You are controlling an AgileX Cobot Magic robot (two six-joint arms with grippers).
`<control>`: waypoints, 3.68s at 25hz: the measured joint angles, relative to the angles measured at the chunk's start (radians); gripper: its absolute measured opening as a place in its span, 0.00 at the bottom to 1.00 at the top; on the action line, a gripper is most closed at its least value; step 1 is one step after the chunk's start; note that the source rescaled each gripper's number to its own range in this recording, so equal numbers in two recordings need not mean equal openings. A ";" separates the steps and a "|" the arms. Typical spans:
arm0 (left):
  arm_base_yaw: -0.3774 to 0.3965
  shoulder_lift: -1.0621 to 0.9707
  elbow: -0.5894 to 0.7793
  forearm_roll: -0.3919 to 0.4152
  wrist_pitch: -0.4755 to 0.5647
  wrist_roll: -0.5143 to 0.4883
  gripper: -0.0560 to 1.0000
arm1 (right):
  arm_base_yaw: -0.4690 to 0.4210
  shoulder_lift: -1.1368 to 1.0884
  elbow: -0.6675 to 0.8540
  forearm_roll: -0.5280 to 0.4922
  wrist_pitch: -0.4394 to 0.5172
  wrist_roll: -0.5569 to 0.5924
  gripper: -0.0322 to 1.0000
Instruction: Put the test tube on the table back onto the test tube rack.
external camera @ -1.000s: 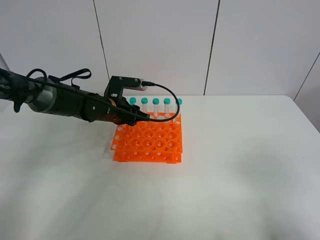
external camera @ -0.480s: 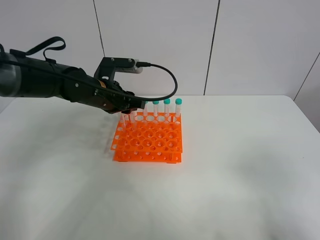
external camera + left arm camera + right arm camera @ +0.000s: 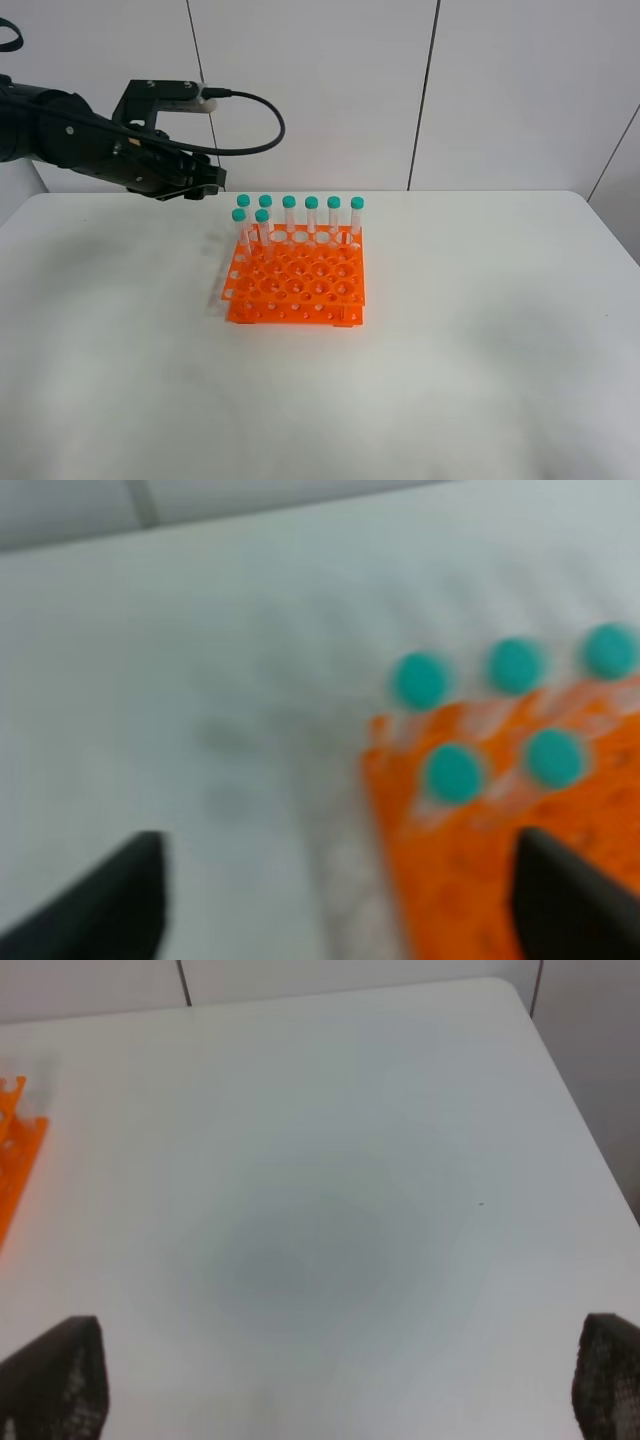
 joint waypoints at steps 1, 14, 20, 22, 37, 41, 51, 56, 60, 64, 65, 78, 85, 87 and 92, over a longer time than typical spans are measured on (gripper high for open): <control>0.021 -0.007 0.019 0.000 0.000 -0.008 0.85 | 0.000 0.000 0.000 0.000 0.000 0.000 1.00; 0.164 -0.122 0.184 0.007 -0.016 -0.055 1.00 | 0.000 0.000 0.000 0.000 0.000 0.000 1.00; 0.149 -0.231 0.190 0.008 0.041 -0.055 1.00 | 0.000 0.000 0.000 0.000 0.000 0.000 1.00; 0.146 -0.276 0.205 0.008 0.054 -0.055 1.00 | 0.000 0.000 0.000 0.000 0.000 0.000 1.00; 0.098 -0.832 0.308 -0.021 0.380 0.023 1.00 | 0.000 0.000 0.000 0.000 0.000 0.000 1.00; 0.113 -1.009 0.377 -0.069 0.459 0.052 1.00 | 0.000 0.000 0.000 0.000 0.000 0.000 1.00; 0.243 -1.357 0.481 -0.106 0.712 0.046 1.00 | 0.000 0.000 0.000 0.000 0.000 0.000 1.00; 0.245 -1.438 0.498 -0.123 0.830 0.034 1.00 | 0.000 0.000 0.000 0.000 0.000 0.000 1.00; 0.245 -1.479 0.524 -0.125 0.888 0.014 1.00 | 0.000 0.000 0.000 0.000 0.000 0.000 1.00; 0.245 -1.521 0.535 -0.129 0.920 0.012 1.00 | 0.000 0.000 0.000 0.000 0.000 0.000 1.00; 0.245 -1.534 0.535 -0.130 0.923 0.012 1.00 | 0.000 0.000 0.000 0.000 0.000 0.000 1.00; 0.245 -1.666 0.543 -0.128 0.925 0.035 1.00 | 0.000 0.000 0.000 0.000 0.000 0.000 1.00; 0.245 -1.666 0.543 -0.128 0.925 0.038 1.00 | 0.000 0.000 0.000 0.001 0.000 0.000 1.00; 0.245 -1.666 0.543 -0.128 0.925 0.038 1.00 | 0.000 0.000 0.000 0.001 0.000 0.000 1.00; 0.245 -1.666 0.543 -0.128 0.925 0.046 1.00 | 0.000 0.000 0.000 0.001 0.000 0.000 1.00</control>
